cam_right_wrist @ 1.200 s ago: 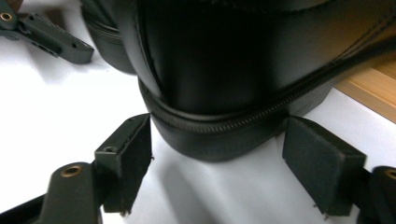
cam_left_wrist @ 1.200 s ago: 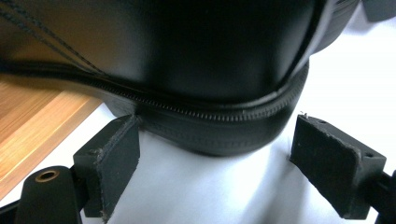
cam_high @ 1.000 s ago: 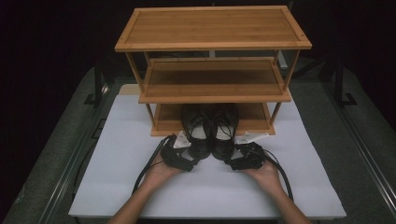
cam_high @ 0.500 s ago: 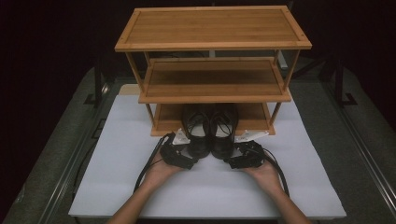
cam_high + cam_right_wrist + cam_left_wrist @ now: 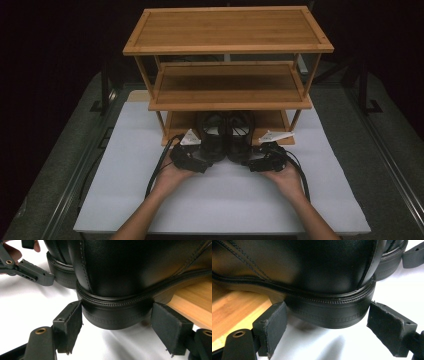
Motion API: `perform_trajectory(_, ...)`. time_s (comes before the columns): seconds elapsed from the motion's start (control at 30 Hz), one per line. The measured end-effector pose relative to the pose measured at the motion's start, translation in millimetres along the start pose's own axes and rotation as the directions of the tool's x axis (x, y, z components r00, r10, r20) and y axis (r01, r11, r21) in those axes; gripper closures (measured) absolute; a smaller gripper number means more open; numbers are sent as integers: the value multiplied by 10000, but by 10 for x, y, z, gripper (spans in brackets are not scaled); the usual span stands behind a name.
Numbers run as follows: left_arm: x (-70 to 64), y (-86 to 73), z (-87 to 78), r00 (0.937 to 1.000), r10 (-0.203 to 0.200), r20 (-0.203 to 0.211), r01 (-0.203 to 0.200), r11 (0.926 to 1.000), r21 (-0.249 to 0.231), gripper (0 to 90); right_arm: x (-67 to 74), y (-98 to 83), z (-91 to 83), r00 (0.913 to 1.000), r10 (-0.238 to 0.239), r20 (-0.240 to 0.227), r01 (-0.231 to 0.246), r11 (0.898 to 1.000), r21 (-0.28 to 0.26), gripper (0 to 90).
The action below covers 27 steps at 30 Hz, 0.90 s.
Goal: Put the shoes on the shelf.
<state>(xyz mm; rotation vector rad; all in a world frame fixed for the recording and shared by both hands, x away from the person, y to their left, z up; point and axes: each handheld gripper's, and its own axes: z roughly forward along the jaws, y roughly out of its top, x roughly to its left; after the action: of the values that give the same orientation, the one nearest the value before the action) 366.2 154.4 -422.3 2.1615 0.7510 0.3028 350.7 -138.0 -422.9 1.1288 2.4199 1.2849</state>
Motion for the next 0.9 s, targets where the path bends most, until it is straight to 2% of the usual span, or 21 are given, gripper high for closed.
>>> perform_trajectory(0.23,124,75,58,9999,-147,-84,146,9998,-143,162,-113,94,56,9999,147,38,-146,9995,-283,257)
perform_trajectory(0.47,234,158,163,9991,-4,-427,5,10000,14,162,-212,157,176,9992,260,316,-249,9990,-359,257)
perform_trajectory(0.8,382,226,277,9979,-315,-565,295,9989,-356,161,-326,286,258,9971,361,672,-325,9980,-540,257)
perform_trajectory(0.87,398,239,305,9974,-451,-570,433,9986,-311,161,-347,299,280,9964,422,738,-379,9975,-595,257)
perform_trajectory(0.9,410,249,321,9976,-392,-568,380,9990,-225,161,-357,304,293,9962,399,770,-353,9976,-596,257)
